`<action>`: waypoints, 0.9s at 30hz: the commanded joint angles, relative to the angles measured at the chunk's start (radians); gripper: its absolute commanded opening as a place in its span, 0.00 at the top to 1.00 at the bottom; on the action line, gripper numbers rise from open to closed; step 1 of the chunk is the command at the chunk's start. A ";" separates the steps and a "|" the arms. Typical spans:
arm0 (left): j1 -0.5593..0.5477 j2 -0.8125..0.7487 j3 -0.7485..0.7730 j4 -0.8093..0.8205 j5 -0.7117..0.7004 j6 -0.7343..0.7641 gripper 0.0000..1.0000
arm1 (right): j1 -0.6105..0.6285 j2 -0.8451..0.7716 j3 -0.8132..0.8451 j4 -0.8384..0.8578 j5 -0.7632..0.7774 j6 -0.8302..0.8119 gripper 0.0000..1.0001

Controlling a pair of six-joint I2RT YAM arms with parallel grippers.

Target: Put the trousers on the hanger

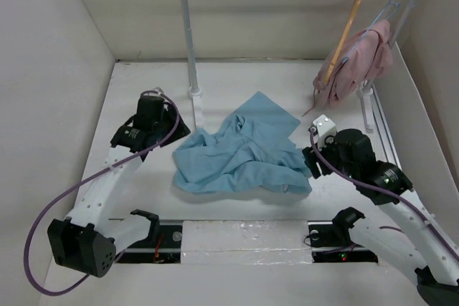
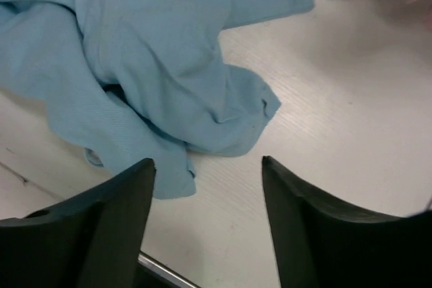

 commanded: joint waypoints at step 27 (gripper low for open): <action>-0.036 0.171 -0.152 0.169 -0.240 -0.097 1.00 | -0.089 0.411 0.230 0.418 0.012 -0.051 1.00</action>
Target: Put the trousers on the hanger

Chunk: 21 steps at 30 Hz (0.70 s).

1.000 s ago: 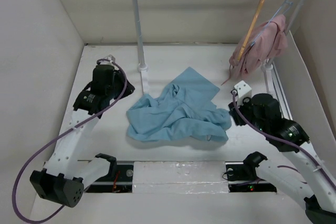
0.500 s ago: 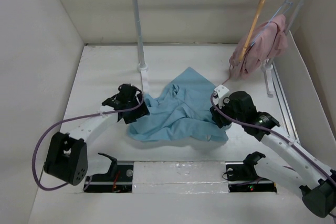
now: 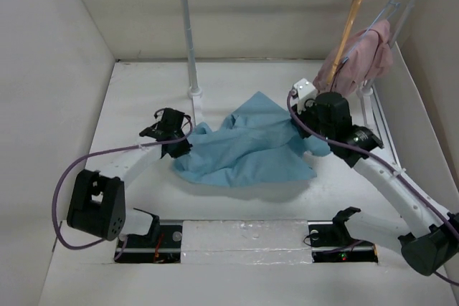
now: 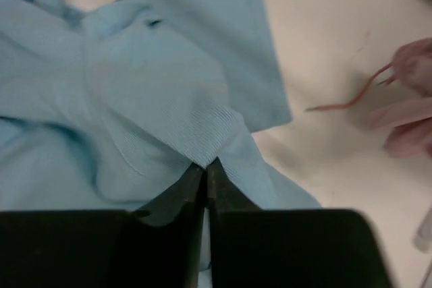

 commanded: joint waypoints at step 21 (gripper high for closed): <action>0.025 -0.179 0.228 -0.111 -0.080 0.041 1.00 | -0.143 -0.093 -0.484 0.030 0.031 0.463 0.14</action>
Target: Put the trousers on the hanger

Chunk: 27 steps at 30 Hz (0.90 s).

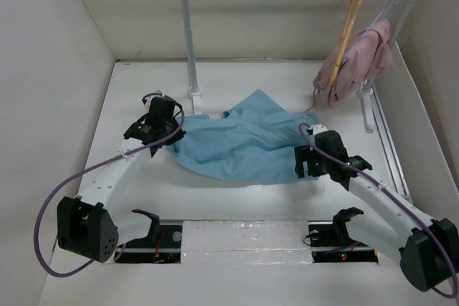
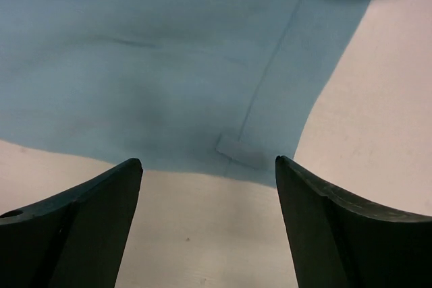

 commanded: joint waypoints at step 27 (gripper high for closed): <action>-0.045 0.193 1.277 -0.178 0.087 0.090 1.00 | -0.202 -0.076 0.556 -0.109 -0.037 -0.104 1.00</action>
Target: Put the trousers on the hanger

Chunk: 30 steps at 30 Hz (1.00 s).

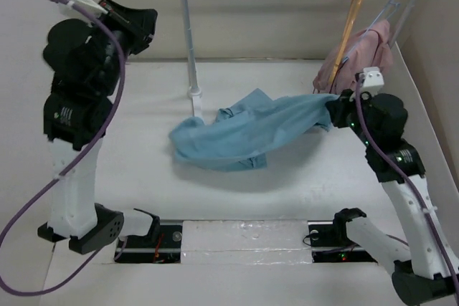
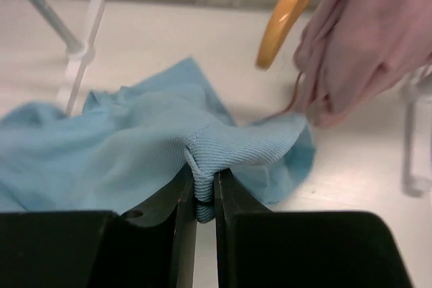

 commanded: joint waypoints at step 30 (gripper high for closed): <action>-0.025 -0.542 -1.813 0.439 0.389 -0.569 0.32 | -0.142 0.022 0.142 -0.157 0.109 -0.199 1.00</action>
